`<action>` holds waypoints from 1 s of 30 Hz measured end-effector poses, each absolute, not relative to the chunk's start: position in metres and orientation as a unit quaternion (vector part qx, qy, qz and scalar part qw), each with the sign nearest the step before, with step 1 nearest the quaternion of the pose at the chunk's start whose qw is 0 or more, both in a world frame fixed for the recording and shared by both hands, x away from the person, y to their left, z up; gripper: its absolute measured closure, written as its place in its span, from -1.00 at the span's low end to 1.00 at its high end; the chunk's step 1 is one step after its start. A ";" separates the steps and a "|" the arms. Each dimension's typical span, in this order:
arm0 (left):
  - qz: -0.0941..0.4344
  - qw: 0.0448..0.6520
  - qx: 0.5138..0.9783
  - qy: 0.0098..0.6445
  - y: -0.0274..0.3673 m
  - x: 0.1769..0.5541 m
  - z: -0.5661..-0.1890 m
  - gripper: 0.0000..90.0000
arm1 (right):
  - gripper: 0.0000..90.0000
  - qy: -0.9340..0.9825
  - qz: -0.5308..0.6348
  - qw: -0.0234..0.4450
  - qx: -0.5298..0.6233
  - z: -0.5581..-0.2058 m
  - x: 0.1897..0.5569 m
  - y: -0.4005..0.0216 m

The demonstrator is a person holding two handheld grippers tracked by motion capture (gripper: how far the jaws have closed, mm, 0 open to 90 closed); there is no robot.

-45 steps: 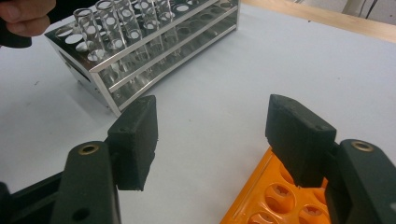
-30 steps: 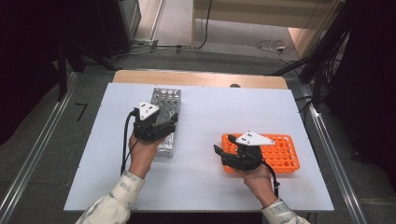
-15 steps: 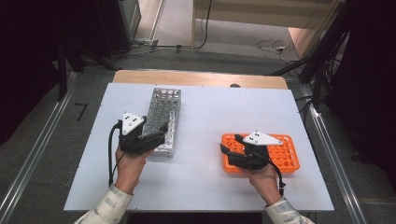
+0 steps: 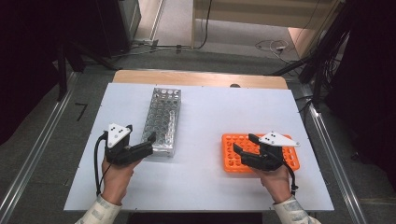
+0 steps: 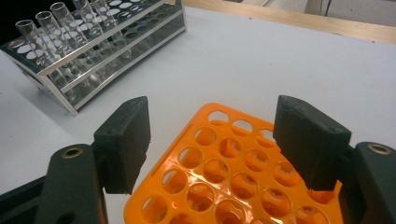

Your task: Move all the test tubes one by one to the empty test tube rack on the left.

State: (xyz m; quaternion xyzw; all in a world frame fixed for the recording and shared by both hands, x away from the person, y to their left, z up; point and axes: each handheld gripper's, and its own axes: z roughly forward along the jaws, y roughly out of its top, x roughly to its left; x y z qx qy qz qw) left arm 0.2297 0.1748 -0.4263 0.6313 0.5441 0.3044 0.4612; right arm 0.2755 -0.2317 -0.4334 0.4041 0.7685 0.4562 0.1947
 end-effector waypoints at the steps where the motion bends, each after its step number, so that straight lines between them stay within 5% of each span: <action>1: 0.305 0.460 0.630 0.547 0.177 0.228 -0.428 -0.66 | -0.42 0.768 0.457 0.194 0.405 -0.433 0.275 -0.233; 30: 0.318 0.440 0.599 0.589 0.221 0.204 -0.450 -0.70 | -0.48 0.748 0.452 0.219 0.433 -0.436 0.264 -0.280</action>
